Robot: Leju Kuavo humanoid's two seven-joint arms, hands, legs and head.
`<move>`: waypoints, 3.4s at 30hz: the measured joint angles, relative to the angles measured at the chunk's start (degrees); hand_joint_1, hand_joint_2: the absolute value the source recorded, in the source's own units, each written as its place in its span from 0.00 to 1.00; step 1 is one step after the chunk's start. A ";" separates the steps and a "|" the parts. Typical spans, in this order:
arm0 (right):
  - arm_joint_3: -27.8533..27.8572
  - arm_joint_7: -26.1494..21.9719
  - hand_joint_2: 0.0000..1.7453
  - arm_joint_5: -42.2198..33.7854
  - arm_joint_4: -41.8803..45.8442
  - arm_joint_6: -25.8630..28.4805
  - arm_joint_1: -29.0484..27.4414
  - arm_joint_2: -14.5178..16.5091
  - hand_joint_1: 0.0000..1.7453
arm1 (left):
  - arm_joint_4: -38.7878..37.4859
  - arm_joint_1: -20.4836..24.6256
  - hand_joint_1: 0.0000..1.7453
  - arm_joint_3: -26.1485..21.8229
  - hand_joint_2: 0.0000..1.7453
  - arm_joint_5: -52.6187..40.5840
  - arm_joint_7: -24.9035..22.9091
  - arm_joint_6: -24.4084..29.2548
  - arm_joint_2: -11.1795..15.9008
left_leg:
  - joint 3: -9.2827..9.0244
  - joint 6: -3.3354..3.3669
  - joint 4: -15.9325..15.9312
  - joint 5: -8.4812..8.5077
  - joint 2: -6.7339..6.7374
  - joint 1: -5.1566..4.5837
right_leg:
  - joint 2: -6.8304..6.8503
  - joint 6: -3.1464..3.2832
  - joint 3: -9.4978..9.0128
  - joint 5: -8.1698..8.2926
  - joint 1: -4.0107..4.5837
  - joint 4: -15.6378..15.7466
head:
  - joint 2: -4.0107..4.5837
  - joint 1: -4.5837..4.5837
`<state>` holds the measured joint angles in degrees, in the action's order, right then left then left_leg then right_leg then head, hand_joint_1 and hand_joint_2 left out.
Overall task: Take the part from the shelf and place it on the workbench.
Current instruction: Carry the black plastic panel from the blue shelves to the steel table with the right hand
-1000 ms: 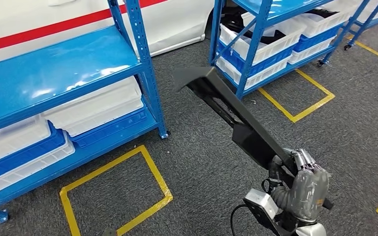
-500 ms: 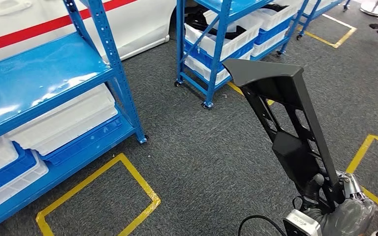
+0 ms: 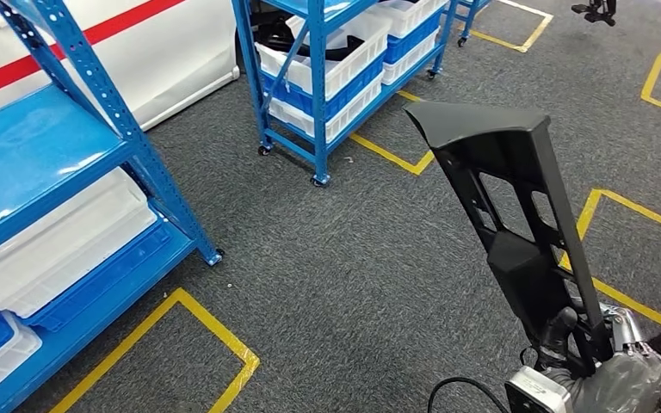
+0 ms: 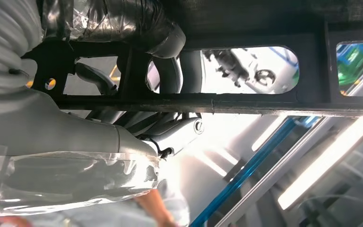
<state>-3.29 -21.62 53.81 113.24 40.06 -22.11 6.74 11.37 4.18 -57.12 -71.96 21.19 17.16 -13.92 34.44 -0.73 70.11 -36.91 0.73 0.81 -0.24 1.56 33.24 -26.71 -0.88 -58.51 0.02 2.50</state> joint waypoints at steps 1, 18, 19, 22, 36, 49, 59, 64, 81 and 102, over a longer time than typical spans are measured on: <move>0.01 0.00 1.00 0.00 0.00 0.00 -0.04 0.06 1.00 | 0.00 -0.10 0.00 -0.03 1.00 0.00 -0.03 0.01 0.00 | 1.40 -0.04 2.90 -0.78 -0.21 0.00 | -0.71 0.03 0.00 -0.01 0.04 -0.06 | -0.01 0.00; -2.95 -0.10 1.00 8.08 0.29 0.02 -1.08 0.16 1.00 | 0.00 -0.03 0.00 -0.14 1.00 -0.56 -0.07 0.09 0.17 | -4.49 2.67 -12.46 7.91 1.85 -0.28 | 0.06 -2.72 8.07 -6.34 -0.03 -16.25 | -0.01 0.05; -3.21 0.13 1.00 8.19 0.31 0.02 -1.08 0.16 1.00 | 0.00 0.03 0.00 -0.15 1.00 -0.58 -0.07 0.09 0.17 | -4.62 2.63 -12.45 7.79 2.45 -0.34 | 0.35 -2.53 6.46 -4.61 0.03 -13.40 | -0.01 0.05; -3.66 0.61 1.00 8.16 0.40 0.02 -0.98 0.16 1.00 | 0.00 0.15 0.00 -0.14 1.00 -0.62 -0.02 0.09 0.17 | -5.13 2.23 -12.44 7.37 3.96 -0.66 | 3.75 -1.35 0.61 -0.90 0.99 -2.60 | -0.01 0.04; -3.92 1.05 1.00 7.30 0.59 0.07 -0.97 0.16 1.00 | 0.00 -0.12 0.00 -0.21 1.00 -0.63 -0.02 0.14 0.27 | -1.32 0.35 -5.43 6.05 -2.44 0.05 | -3.94 0.32 -0.04 -0.43 0.56 -0.84 | -0.01 -0.02; -3.92 0.93 1.00 5.76 0.68 0.07 -1.26 0.15 1.00 | 0.00 -0.06 0.00 -0.26 1.00 -0.74 0.01 0.14 0.33 | -3.43 2.87 -11.82 8.11 1.71 -0.28 | 0.01 -2.55 8.16 -6.29 0.19 -16.04 | -0.01 0.07; -3.50 -0.16 1.00 2.37 1.18 0.07 -1.46 0.11 1.00 | 0.00 0.48 0.00 -0.29 1.00 -0.66 0.58 0.48 -0.05 | -3.68 0.94 -8.90 4.85 3.29 -0.63 | 1.43 0.30 -0.81 -0.46 1.09 0.70 | -0.02 -0.01; -3.10 -0.23 1.00 1.92 1.31 0.07 -2.11 0.12 1.00 | 0.00 -0.06 0.00 -0.30 1.00 -0.67 0.44 0.44 -0.04 | 2.94 0.41 3.85 0.74 -0.31 -0.27 | -2.11 0.82 -0.98 -0.60 0.82 0.46 | 0.00 -0.04; -1.23 -1.62 1.00 1.42 1.72 0.07 -3.10 0.12 1.00 | 0.00 -0.01 0.00 -0.50 1.00 -0.32 1.50 0.10 -0.22 | -3.46 2.63 -11.53 7.71 2.72 -0.10 | 0.55 -2.42 5.51 -4.19 0.22 -11.41 | -0.01 0.00; -0.61 -1.93 1.00 1.22 2.10 0.09 -3.56 0.62 1.00 | 0.00 0.10 0.00 -0.67 1.00 -0.14 2.50 -0.28 -0.28 | -2.97 1.54 -11.23 8.10 -4.28 -0.10 | -7.38 -1.25 0.34 -0.97 0.44 -0.95 | -0.01 -0.04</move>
<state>-3.90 -23.55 55.04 115.34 40.15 -25.67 7.37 11.37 4.28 -57.78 -72.10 23.69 16.88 -14.21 31.47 0.81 58.88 -28.80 -3.55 0.71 -7.63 0.31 33.58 -27.68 -0.44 -59.46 0.01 2.46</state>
